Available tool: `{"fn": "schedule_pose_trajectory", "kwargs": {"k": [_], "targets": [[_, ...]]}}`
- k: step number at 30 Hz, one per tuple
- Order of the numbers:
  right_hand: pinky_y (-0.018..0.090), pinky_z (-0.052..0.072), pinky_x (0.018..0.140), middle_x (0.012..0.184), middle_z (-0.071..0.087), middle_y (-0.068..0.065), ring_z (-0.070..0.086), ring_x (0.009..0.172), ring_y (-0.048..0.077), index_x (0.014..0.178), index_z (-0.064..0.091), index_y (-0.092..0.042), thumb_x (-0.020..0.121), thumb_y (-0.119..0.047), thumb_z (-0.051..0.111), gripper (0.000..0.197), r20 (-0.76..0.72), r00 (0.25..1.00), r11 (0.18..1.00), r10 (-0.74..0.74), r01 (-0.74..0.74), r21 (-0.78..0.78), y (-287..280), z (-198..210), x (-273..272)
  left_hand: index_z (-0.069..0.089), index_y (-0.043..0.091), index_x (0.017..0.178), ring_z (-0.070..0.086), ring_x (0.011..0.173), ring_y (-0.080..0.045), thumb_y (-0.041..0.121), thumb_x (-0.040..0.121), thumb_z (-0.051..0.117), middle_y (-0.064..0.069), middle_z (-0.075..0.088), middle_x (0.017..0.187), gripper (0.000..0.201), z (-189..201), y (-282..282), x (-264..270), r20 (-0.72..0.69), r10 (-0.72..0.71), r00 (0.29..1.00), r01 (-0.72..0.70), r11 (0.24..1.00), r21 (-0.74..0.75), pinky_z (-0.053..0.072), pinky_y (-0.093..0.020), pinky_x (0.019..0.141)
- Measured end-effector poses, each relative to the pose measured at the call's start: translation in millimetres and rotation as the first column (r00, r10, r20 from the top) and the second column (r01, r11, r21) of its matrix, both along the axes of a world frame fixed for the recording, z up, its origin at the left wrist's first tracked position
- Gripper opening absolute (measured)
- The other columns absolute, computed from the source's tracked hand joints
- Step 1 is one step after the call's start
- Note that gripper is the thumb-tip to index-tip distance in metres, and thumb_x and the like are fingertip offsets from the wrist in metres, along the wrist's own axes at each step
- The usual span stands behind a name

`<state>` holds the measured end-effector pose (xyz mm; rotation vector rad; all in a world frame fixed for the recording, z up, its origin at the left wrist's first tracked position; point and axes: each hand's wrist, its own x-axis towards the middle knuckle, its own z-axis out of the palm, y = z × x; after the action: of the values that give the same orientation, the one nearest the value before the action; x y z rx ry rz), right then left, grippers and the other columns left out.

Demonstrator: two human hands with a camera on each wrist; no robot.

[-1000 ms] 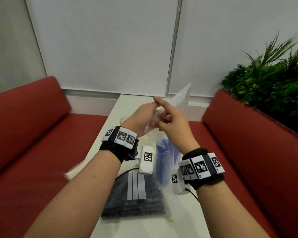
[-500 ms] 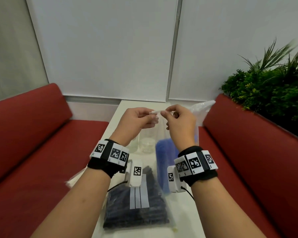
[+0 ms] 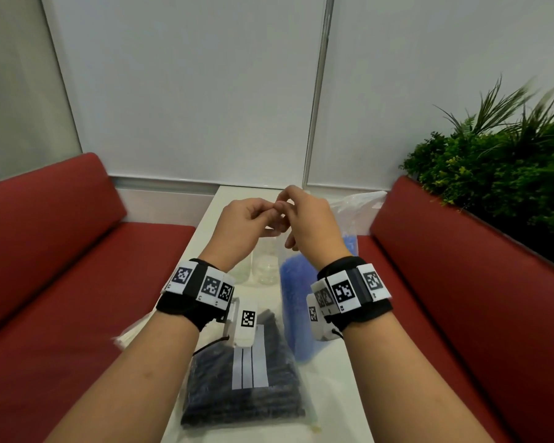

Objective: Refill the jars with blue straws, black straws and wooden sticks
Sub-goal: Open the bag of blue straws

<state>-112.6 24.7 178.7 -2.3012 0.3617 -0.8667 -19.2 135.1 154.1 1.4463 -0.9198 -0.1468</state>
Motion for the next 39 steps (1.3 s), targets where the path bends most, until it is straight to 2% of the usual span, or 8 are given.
{"fn": "schedule_pose_trajectory", "kwargs": {"k": [8,12,16,21,25,28,34,39], "targets": [[0.026,0.048,0.041,0.074,0.064,0.007,0.057,0.044,0.015,0.089,0.053,-0.03,0.099,-0.027,0.034,0.022,-0.069,0.997,0.99,0.024,-0.014,0.138,-3.8,-8.9,-1.7,0.068,0.007,0.094,0.071,0.075,-0.019,0.017,0.104,0.054,-0.003,0.07,0.081,0.019,1.7,-4.9,-8.0,0.254,0.157,0.954,-0.185,0.979,0.091,0.061,-0.046,0.08],[0.049,0.061,0.063,0.096,0.065,0.012,0.064,0.066,0.037,0.103,0.043,-0.025,0.1,-0.017,0.035,0.012,-0.163,0.985,0.999,-0.05,0.046,-0.028,-8.5,-13.5,-5.3,0.063,0.008,0.094,0.067,0.079,-0.026,0.017,0.104,0.051,-0.002,0.066,0.082,0.019,1.3,-6.5,-13.3,0.28,0.248,0.927,-0.268,0.963,0.032,0.056,-0.051,0.08],[0.054,0.059,0.064,0.105,0.064,0.02,0.064,0.07,0.039,0.107,0.034,-0.022,0.092,0.004,0.036,0.03,-0.22,0.958,0.973,-0.186,0.148,-0.175,-20.5,-24.4,-9.7,0.061,0.008,0.095,0.065,0.082,-0.027,0.019,0.105,0.049,-0.002,0.065,0.083,0.019,1.6,-7.4,-11.4,0.283,0.306,0.909,-0.311,0.95,-0.028,0.054,-0.04,0.077],[0.052,0.058,0.072,0.104,0.065,0.022,0.064,0.082,0.041,0.125,0.039,-0.015,0.088,0.013,0.031,0.047,-0.125,0.938,0.938,-0.325,0.302,-0.172,-47.1,-25.4,-13.0,0.062,0.004,0.097,0.064,0.082,-0.026,0.017,0.105,0.049,-0.005,0.067,0.085,0.02,5.9,-10.0,-5.4,0.227,0.34,0.913,-0.332,0.94,-0.075,0.051,-0.027,0.072],[0.037,0.04,0.056,0.075,0.058,0.014,0.058,0.066,0.034,0.136,0.039,-0.01,0.081,0.017,0.027,0.062,-0.031,0.884,0.873,-0.467,0.455,-0.175,-69.9,-22.5,-16.1,0.061,0.01,0.097,0.057,0.079,-0.013,0.019,0.105,0.048,0.003,0.065,0.086,0.018,10.4,-9.9,-1.5,0.215,0.378,0.901,-0.366,0.926,-0.091,0.041,-0.015,0.067],[0.042,0.046,0.053,0.067,0.05,0.011,0.059,0.063,0.034,0.132,0.04,-0.011,0.083,0.014,0.023,0.058,0.034,0.845,0.835,-0.534,0.533,-0.141,-82.1,-16.1,-24.6,0.059,0.013,0.095,0.056,0.079,-0.001,0.019,0.106,0.047,0.01,0.063,0.084,0.017,15.9,-8.9,3.4,0.175,0.408,0.896,-0.389,0.912,-0.134,0.039,-0.007,0.067],[0.044,0.045,0.063,0.086,0.062,0.025,0.061,0.077,0.042,0.129,0.039,-0.017,0.086,0.012,0.031,0.053,0.16,0.73,0.72,-0.664,0.682,-0.125,-110.5,0.7,-43.5,0.059,0.014,0.097,0.057,0.069,-0.016,0.019,0.105,0.047,0.003,0.065,0.087,0.016,27.2,-12.7,8.9,0.072,0.369,0.927,-0.351,0.918,-0.185,0.047,-0.035,0.073],[0.042,0.039,0.062,0.081,0.055,0.018,0.051,0.071,0.035,0.118,0.041,-0.015,0.087,0.009,0.028,0.041,0.255,0.688,0.689,-0.679,0.718,-0.103,-119.5,13.1,-56.6,0.058,0.018,0.095,0.057,0.082,0.009,0.018,0.105,0.047,0.015,0.064,0.088,0.015,36.6,-9.7,17.7,0.127,0.447,0.885,-0.411,0.881,-0.235,0.042,-0.01,0.079]]}}
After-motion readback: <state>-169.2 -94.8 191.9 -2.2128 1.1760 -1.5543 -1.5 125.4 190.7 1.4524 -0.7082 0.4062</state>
